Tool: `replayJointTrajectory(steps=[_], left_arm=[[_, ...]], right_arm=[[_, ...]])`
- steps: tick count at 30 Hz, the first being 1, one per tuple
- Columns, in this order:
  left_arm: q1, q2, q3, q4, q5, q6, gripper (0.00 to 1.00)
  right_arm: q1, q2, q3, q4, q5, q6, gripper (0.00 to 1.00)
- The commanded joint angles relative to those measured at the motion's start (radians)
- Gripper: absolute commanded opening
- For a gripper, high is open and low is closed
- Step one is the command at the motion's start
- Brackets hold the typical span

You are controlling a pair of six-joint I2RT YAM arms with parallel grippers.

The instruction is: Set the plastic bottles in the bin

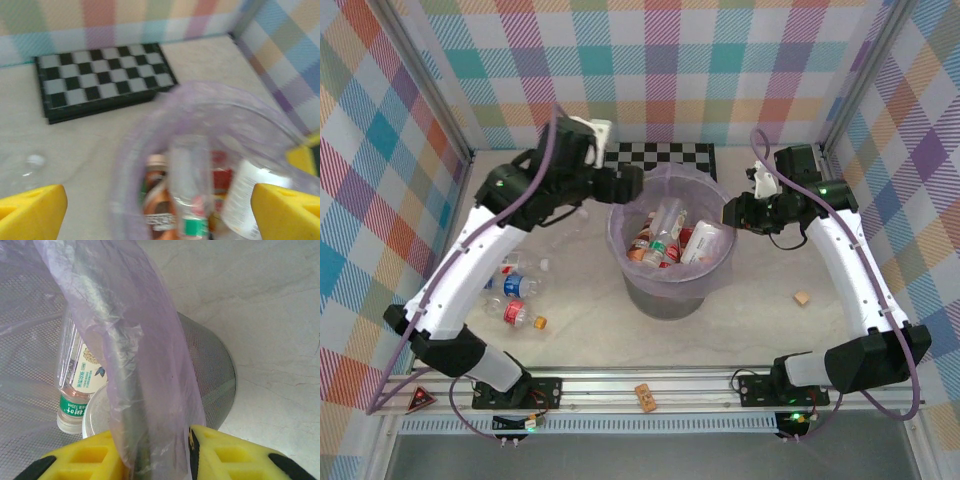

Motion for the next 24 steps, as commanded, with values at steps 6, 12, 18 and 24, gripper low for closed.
replayJointTrajectory(steps=[6,12,18,24], left_arm=[[0.349,-0.101,-0.294,0.088,0.119,0.01,0.92],[0.443,-0.054,-0.508,0.214,0.134,0.105,0.89],[0.461,0.116,-0.593,0.244,0.04,0.169,0.92],[0.461,0.264,-0.625,0.306,0.025,0.187,0.94]], right_arm=[[-0.003,0.011,0.022,0.0,-0.012,-0.007,0.35],[-0.003,0.015,0.011,0.011,-0.02,-0.003,0.35],[-0.004,0.002,0.008,0.017,-0.028,0.007,0.36],[-0.004,0.002,0.016,0.016,-0.038,0.004,0.36]])
